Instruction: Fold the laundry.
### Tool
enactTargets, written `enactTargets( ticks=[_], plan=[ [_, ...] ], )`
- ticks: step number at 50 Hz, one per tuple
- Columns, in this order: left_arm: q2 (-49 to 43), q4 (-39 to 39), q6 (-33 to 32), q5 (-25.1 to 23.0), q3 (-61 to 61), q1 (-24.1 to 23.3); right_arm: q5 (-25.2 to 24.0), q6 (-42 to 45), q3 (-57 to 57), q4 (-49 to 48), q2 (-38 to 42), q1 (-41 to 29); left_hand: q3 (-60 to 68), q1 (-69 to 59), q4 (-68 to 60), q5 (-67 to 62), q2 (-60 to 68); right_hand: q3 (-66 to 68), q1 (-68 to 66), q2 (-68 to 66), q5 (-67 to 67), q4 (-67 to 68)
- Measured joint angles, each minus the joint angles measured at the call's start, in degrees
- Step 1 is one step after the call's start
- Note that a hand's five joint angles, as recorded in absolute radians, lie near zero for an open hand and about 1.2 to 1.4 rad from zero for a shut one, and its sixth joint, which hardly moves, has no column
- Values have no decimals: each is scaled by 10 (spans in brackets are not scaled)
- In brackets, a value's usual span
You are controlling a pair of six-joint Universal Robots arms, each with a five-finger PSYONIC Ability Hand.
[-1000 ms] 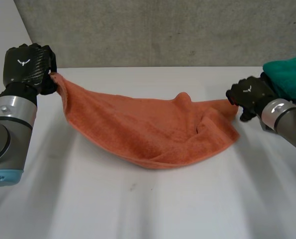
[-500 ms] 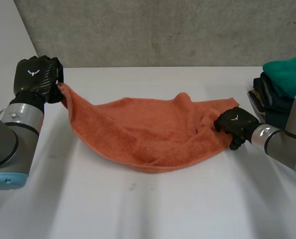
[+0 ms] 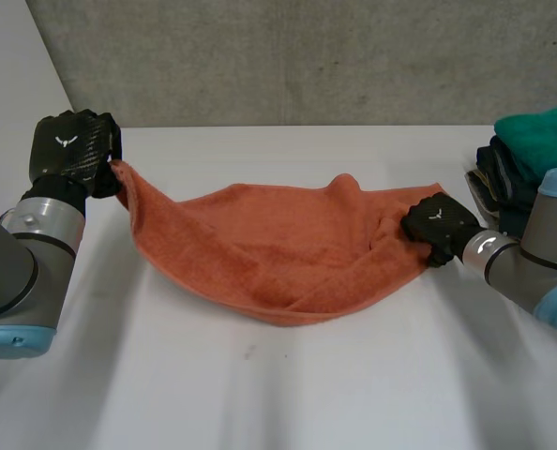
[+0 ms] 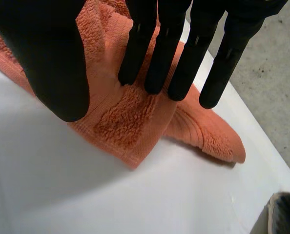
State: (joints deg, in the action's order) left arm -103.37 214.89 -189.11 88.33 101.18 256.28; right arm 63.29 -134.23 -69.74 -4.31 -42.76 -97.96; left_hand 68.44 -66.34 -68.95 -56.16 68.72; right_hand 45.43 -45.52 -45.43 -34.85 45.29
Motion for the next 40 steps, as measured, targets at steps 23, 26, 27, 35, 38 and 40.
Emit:
enactTargets(
  ticks=[23,26,27,35,38,40],
  plan=[
    [6,-8,-1,2,-6,5,61,-21,48,-9,-60,-24,0,0,0,0,0,225,-176,-220,-212,233],
    [20,-20,-3,2,-9,5,76,-18,46,47,-125,-20,0,0,0,0,0,225,-176,-220,-218,233],
    [25,-25,-3,2,-10,5,78,-16,46,61,-137,-18,0,0,0,0,0,225,-180,-220,-221,233],
    [82,-140,-7,0,-30,12,131,77,42,292,-288,45,0,0,0,0,0,226,-184,-220,-226,233],
    [97,-214,-8,0,-43,15,152,120,30,364,-335,62,0,0,0,0,0,227,-184,-220,-227,233],
    [98,-263,-10,-1,-49,16,161,137,11,386,-352,65,0,0,0,0,0,228,-184,-220,-227,233]
  ],
)
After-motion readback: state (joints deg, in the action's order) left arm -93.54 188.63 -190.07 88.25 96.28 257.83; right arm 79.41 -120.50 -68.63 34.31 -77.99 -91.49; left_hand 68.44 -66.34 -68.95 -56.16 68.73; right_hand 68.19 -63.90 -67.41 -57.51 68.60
